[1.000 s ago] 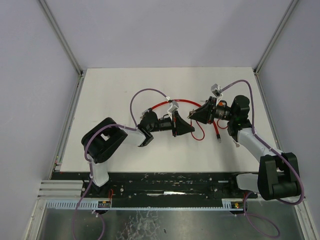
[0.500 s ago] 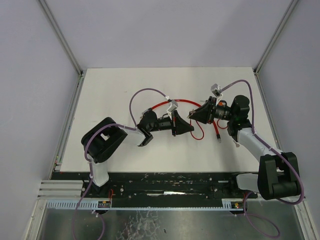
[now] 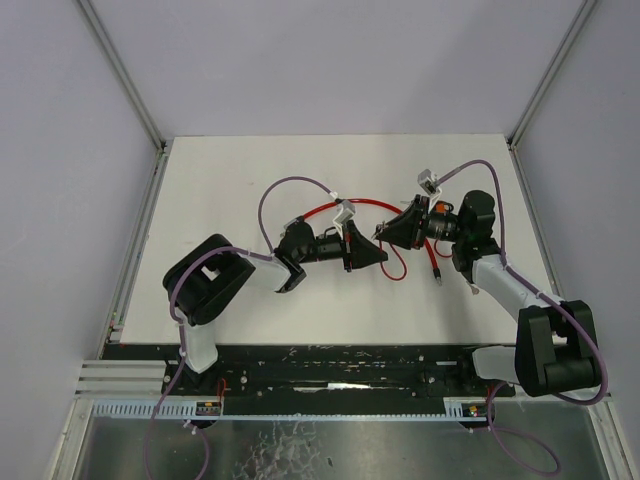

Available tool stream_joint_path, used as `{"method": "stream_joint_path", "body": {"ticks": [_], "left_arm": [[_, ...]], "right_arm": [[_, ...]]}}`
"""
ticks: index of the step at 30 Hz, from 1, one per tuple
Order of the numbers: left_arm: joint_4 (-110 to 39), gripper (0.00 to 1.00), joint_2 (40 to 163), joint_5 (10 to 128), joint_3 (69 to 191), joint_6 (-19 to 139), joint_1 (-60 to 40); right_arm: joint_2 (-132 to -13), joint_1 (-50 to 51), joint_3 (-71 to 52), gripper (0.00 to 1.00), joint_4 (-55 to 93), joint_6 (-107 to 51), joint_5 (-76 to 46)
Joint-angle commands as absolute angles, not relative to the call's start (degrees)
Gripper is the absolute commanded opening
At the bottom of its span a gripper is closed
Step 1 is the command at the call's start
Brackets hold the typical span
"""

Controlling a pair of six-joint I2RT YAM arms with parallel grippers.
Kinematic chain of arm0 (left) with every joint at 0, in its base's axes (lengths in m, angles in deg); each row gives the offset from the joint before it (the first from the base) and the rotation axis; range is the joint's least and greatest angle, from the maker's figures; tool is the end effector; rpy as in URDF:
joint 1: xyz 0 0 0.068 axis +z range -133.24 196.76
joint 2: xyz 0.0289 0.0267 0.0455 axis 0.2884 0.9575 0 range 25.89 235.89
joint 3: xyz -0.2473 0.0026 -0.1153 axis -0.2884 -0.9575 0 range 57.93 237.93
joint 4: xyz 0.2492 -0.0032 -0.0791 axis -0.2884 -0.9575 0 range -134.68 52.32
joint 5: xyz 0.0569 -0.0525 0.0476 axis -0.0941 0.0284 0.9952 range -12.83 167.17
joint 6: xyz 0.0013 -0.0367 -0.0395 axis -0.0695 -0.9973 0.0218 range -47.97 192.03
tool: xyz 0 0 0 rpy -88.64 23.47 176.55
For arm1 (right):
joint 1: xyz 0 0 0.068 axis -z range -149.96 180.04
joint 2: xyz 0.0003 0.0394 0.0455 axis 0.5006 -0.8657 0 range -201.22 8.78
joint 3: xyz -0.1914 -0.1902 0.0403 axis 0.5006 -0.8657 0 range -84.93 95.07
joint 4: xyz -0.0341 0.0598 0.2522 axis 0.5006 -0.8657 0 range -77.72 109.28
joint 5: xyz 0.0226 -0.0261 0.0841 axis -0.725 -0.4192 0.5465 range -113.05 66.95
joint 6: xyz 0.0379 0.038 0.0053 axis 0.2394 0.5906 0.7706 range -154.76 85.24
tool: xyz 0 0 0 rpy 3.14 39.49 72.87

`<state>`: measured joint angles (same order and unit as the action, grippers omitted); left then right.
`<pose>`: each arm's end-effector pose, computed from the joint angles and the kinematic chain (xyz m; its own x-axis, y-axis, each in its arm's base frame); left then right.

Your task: Lock with the key

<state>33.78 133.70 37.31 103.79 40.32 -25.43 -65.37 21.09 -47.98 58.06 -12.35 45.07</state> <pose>0.2579 -0.2646 0.1937 -0.4130 -0.1701 -0.8947 0.9014 0.0644 -0.4283 0.2581 0.0741 0.2695 -0.3463 0.0892 -0.9339 -0.9111 0.2053 0.3575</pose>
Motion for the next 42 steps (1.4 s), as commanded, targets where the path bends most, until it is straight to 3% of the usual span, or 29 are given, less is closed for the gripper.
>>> {"method": "stream_joint_path", "body": {"ticks": [1,12,23,32,37,42], "left_arm": [[43.3,0.00,132.9,40.1,103.2,39.8,-25.0],[53.5,0.00,132.8,43.8,101.3,41.2,-24.1],[54.3,0.00,131.1,45.1,104.2,42.1,-24.2],[54.3,0.00,127.4,38.0,108.1,49.7,-25.9],[54.3,0.00,132.2,33.5,114.8,54.4,-25.9],[54.4,0.00,137.6,32.2,117.6,56.8,-26.0]], "right_arm": [[-65.6,20.0,-47.3,0.00,58.6,-13.5,45.0],[-66.5,18.4,-48.3,0.00,59.7,-15.3,45.0],[-66.4,17.3,-51.0,0.00,65.2,-17.6,45.1],[-58.8,19.6,-47.0,0.00,49.7,-31.8,49.2],[-56.8,25.8,-45.2,0.00,42.6,-36.9,52.4],[-55.2,27.1,-46.6,0.00,28.6,-57.3,53.9]]}}
